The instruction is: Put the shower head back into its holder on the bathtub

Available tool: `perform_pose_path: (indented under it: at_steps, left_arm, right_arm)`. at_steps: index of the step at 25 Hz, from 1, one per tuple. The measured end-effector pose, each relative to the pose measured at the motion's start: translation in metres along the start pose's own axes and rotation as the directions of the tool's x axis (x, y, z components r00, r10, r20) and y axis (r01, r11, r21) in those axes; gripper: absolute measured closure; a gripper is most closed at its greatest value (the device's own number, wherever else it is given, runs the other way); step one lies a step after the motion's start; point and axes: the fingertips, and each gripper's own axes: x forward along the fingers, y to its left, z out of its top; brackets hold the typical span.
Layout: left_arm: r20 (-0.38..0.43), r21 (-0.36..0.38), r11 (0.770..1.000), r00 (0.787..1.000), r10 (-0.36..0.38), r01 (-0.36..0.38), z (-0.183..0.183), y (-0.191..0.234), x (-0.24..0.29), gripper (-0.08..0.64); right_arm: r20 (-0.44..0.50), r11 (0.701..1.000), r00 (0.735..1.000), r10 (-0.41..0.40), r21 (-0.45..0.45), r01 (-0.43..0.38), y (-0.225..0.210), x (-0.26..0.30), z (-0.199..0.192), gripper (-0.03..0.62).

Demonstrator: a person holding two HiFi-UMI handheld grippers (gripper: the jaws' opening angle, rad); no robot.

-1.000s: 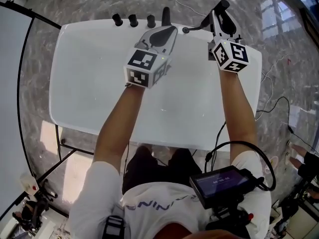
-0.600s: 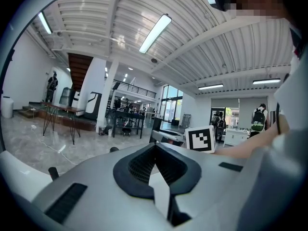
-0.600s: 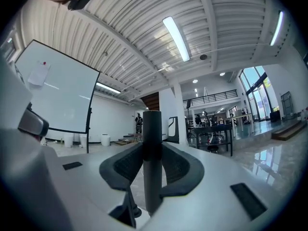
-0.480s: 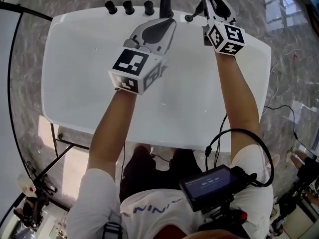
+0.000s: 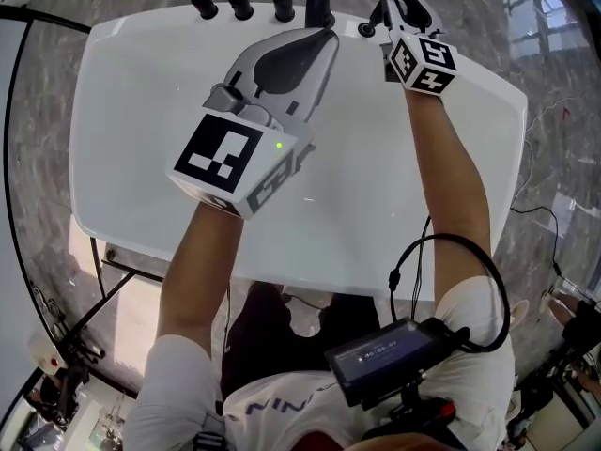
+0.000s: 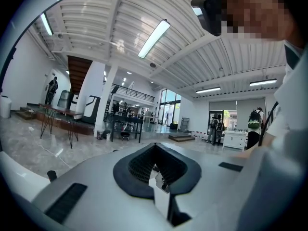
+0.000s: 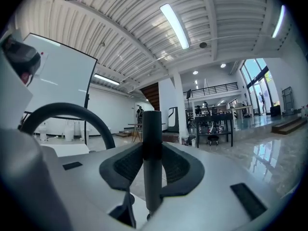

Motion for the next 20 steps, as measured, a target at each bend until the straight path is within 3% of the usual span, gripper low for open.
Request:
perform_pose_path:
  at_steps: [10,20]
  left_arm:
    - [0.016,0.04,0.999,1.0,0.004,-0.004,-0.02,0.007,0.004,0.544]
    - [0.027,0.014,1.0,1.0,0.005,-0.005,-0.02,0.011,0.0,0.545]
  right_arm:
    - [-0.024,0.999,0.999,-0.045,0.018,0.045,-0.016,0.018,-0.055,0.471]
    - [-0.062,0.999,0.997,-0.048,0.016,0.049,-0.018,0.019,-0.08,0.471]
